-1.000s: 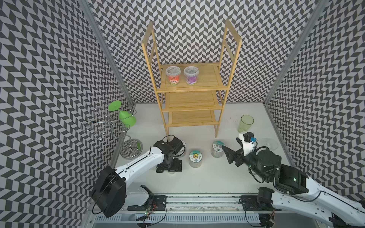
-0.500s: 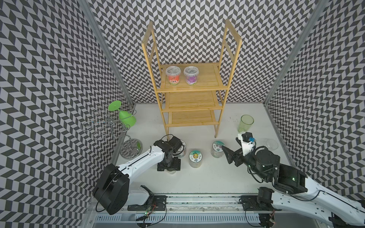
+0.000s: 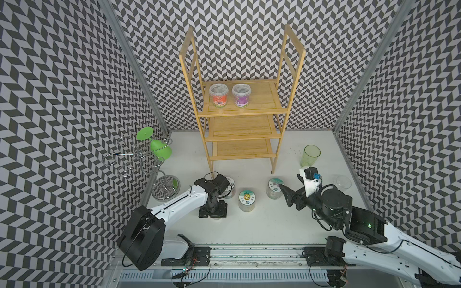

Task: Place the seed container on the shelf
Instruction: Pick up the seed jar at the center of the board.

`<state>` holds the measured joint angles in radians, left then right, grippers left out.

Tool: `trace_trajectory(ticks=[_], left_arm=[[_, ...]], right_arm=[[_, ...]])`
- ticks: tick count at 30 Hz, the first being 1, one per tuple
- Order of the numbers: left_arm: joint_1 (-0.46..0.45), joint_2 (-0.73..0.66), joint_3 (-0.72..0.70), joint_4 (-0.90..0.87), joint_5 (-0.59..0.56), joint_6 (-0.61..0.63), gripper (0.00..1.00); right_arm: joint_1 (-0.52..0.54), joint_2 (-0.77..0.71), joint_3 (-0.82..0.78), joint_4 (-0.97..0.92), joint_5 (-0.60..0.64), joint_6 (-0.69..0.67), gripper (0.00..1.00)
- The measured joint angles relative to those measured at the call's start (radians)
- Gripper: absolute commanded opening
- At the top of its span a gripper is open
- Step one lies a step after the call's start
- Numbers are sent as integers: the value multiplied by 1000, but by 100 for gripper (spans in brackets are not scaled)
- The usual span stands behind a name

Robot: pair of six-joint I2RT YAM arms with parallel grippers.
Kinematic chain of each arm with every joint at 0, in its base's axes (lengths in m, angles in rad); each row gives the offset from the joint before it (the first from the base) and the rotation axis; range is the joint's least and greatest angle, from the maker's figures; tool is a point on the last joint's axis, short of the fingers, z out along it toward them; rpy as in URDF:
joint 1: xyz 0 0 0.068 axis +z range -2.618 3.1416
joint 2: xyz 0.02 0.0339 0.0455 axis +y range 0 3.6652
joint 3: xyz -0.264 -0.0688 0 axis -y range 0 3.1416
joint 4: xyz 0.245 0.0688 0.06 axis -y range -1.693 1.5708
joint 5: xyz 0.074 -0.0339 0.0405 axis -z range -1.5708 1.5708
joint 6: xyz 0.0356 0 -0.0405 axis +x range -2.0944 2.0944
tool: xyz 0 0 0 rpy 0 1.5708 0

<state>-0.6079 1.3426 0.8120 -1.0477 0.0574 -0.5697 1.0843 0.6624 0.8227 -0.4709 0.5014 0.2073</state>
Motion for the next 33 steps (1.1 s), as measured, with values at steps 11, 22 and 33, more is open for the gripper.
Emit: trace_trajectory(ticks=[11,22,33], left_arm=[[0,15,41,-7,-16,26,70],[0,21,47,-18,-16,49,65],[0,26,73,-32,-19,62,62]], right_arm=[[0,6,0,1,0,0,89],[0,12,0,3,1,0,88],[0,12,0,3,0,-1,87]])
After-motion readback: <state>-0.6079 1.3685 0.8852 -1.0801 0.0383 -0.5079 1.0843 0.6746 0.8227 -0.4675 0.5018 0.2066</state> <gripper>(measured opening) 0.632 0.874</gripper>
